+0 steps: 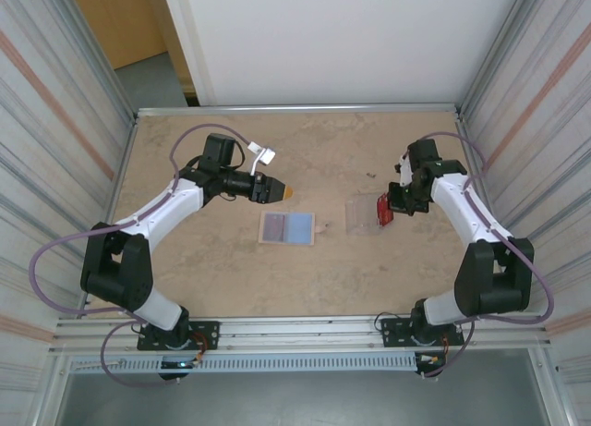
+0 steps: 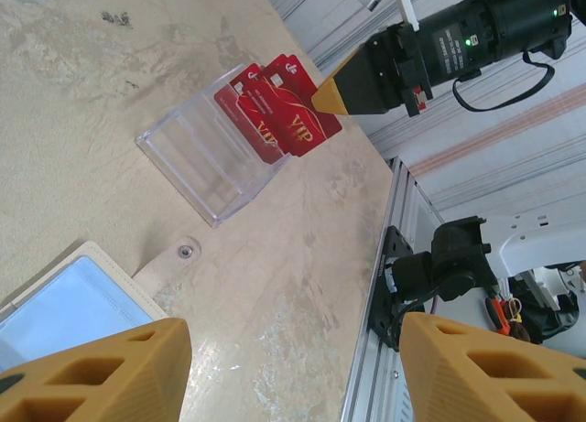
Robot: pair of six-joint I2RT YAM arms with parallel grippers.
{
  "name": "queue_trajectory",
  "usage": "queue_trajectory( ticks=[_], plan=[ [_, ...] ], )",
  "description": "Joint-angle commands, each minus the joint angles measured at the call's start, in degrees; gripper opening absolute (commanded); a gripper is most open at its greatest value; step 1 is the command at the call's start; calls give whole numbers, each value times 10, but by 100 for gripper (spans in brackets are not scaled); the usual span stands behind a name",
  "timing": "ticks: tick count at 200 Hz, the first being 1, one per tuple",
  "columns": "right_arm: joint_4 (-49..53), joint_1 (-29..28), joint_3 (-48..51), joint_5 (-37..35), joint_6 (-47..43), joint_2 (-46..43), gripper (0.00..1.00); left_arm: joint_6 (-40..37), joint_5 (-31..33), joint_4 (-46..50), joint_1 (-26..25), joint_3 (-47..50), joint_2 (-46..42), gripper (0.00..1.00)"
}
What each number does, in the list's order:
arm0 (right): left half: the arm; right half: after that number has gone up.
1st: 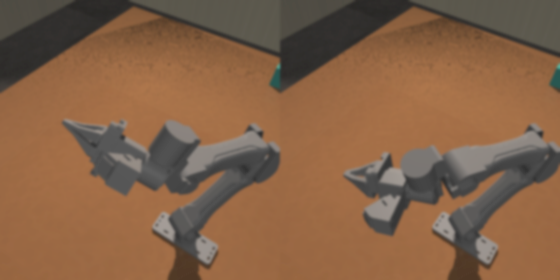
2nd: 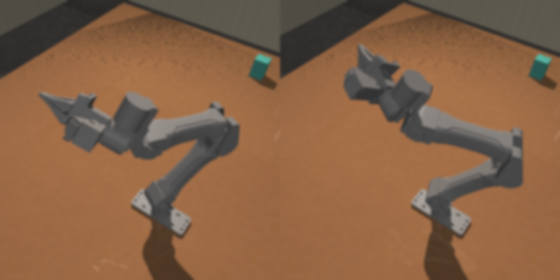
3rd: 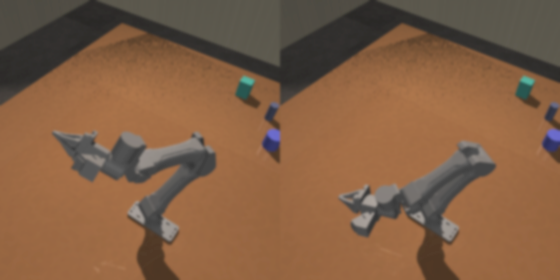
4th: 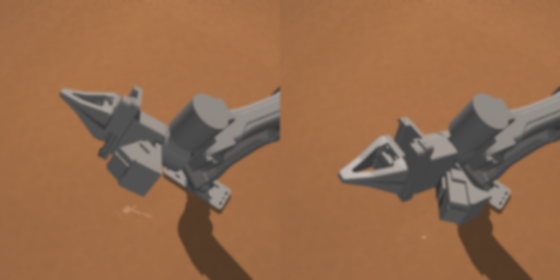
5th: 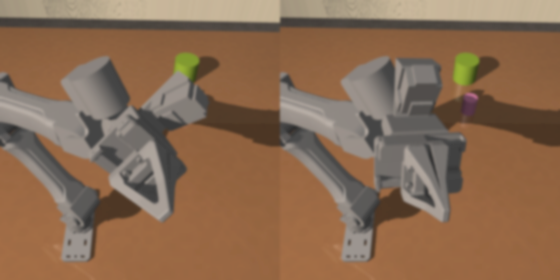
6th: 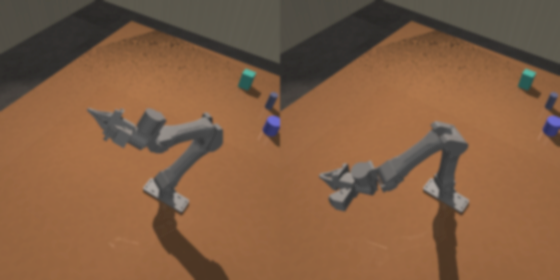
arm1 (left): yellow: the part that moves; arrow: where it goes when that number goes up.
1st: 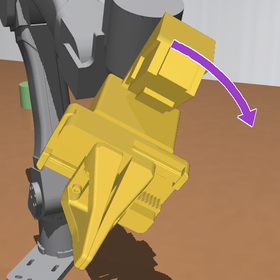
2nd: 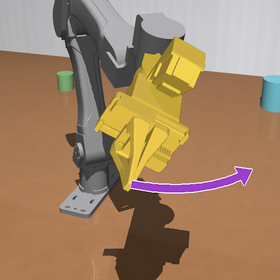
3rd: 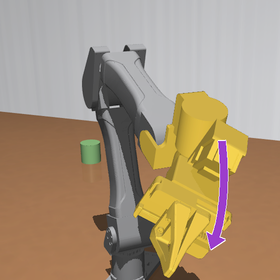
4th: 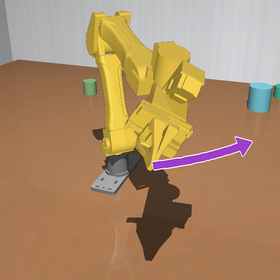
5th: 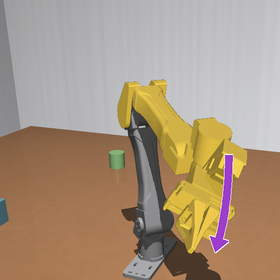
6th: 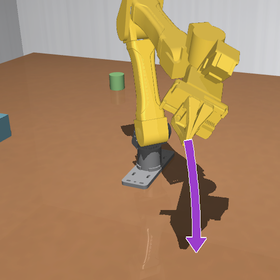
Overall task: Put the credit cards into the card holder
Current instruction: Place several credit cards in the storage box.
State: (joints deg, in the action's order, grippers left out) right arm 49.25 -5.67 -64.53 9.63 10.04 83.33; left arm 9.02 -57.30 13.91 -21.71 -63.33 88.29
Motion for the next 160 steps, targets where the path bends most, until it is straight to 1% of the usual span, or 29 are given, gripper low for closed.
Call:
queue_trajectory(
  ticks=[1,62,97,160],
  plan=[
    [-9,-12,-20,-27,-13,15,0,-16,1,15,8,-7,-9,62],
    [-19,-54,-38,-74,-8,49,2,-20,1,10,9,0,-10,62],
    [-11,-58,-42,-83,-6,52,4,-20,0,11,11,1,-10,62],
    [-4,-58,-44,-91,-8,52,4,-19,-1,4,11,5,-10,62]
  ],
)
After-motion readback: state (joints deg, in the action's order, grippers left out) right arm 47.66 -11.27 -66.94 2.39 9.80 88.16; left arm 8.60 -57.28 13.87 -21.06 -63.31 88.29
